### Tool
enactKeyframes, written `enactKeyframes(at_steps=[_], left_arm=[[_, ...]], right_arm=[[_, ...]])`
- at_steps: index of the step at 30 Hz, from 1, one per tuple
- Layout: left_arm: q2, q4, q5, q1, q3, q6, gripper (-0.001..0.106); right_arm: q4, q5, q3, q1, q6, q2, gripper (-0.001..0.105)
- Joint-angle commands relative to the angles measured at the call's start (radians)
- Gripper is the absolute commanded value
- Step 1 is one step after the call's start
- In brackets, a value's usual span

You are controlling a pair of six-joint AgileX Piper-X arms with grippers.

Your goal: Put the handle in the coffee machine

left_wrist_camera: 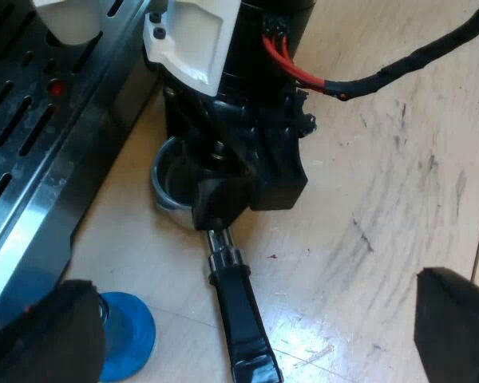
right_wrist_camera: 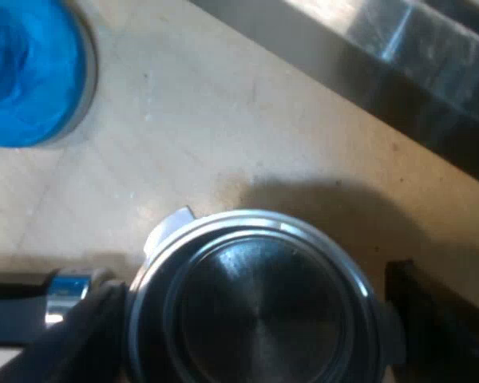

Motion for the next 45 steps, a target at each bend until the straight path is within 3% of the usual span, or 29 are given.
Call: enactKeyframes(at_steps=[1, 2, 3, 17, 27, 31, 45], left_arm=[[-0.008, -0.005, 0.009, -0.005, -0.006, -0.016, 0.081], [-0.008, -0.005, 0.009, -0.005, -0.006, -0.016, 0.081], [-0.008, -0.005, 0.009, -0.005, -0.006, -0.016, 0.081], [-0.008, -0.005, 0.009, -0.005, -0.006, -0.016, 0.081], [-0.008, -0.005, 0.009, -0.005, -0.004, -0.016, 0.081], [-0.008, -0.005, 0.009, -0.005, -0.004, -0.016, 0.081], [-0.008, -0.005, 0.009, -0.005, -0.004, -0.007, 0.081]], right_arm=[[0.007, -0.012, -0.008, -0.004, -0.014, 0.001, 0.022], [0.007, -0.012, -0.008, -0.004, -0.014, 0.001, 0.006], [0.007, -0.012, -0.008, -0.004, -0.014, 0.001, 0.000], [0.099, -0.011, -0.008, -0.004, -0.004, -0.023, 0.000], [0.170, -0.009, -0.008, -0.004, 0.063, -0.102, 0.000], [0.203, 0.010, -0.008, -0.004, 0.126, -0.143, 0.000], [0.277, 0.048, -0.008, -0.004, 0.173, -0.267, 0.000]])
